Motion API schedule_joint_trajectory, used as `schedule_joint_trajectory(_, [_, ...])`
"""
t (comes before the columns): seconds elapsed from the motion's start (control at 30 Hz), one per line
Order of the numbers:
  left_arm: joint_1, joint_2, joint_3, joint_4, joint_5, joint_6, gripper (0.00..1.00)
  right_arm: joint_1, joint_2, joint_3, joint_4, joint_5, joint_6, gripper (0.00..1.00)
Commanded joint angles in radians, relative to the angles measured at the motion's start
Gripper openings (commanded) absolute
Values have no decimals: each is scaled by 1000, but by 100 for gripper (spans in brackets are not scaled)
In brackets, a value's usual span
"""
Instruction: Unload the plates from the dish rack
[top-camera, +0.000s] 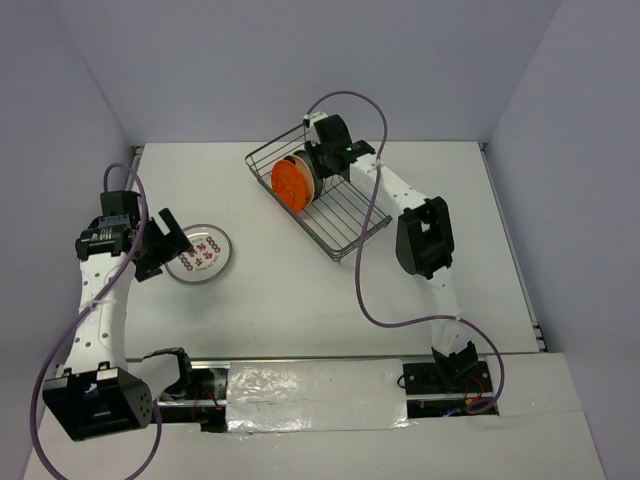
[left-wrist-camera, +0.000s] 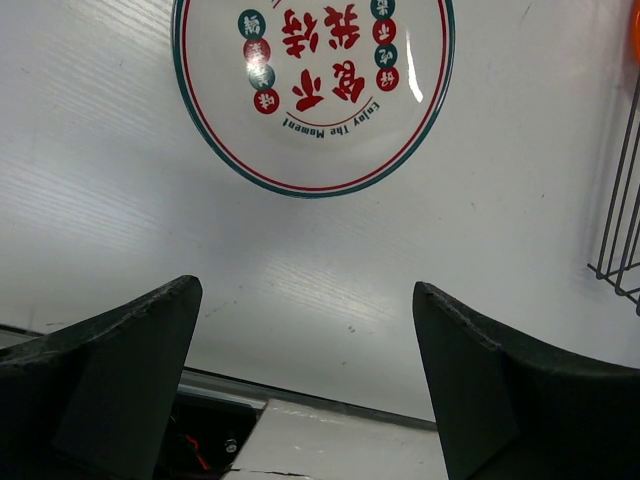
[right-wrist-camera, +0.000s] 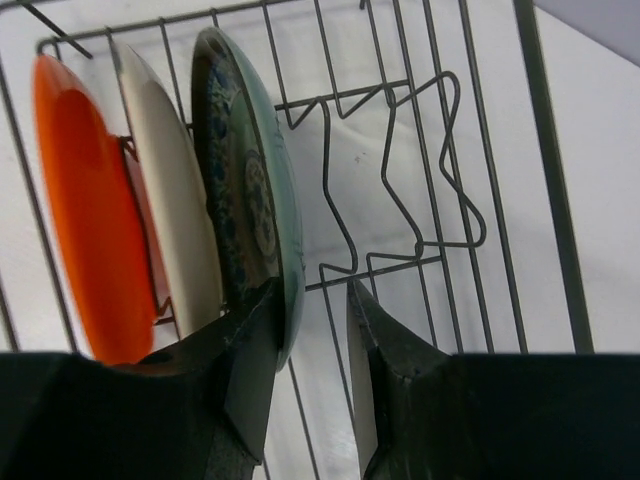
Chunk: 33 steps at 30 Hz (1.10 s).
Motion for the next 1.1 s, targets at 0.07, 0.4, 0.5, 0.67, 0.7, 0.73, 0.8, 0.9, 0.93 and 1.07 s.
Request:
schedule_joint_trajectory(0.07, [-27, 19, 22, -9, -21, 35, 99, 21, -2, -13, 108, 57, -42, 27])
schedule_joint_trajectory(0.4, [-47, 65, 120, -24, -42, 37, 99, 61, -137, -32, 137, 393, -11, 0])
schedule_joint_trajectory(0.5, [-49, 91, 177, -19, -25, 32, 99, 61, -168, 30, 64, 500, -60, 0])
schedule_joint_trajectory(0.67, [-63, 144, 295, 66, 163, 44, 100, 63, -304, 97, -13, 686, -104, 0])
schedule_joint_trajectory(0.7, [-84, 145, 327, 136, 265, 47, 99, 64, -332, 105, -79, 698, -76, 0])
schedule_joint_trajectory(0.73, [-98, 144, 341, 180, 310, 44, 99, 66, -394, 96, -105, 683, -13, 0])
schedule_joint_trajectory(0.8, [-124, 130, 338, 353, 487, 23, 99, 75, -462, 59, -153, 559, 42, 0])
schedule_joint_trajectory(0.9, [-144, 122, 300, 588, 679, -52, 99, 66, -568, -30, -164, 201, 157, 0])
schedule_joint_trajectory(0.93, [-147, 124, 286, 638, 709, -92, 100, 55, -583, -54, -162, 45, 170, 0])
schedule_joint_trajectory(1.07, [-153, 102, 193, 879, 801, -181, 99, 38, -576, -80, -144, -544, 289, 0])
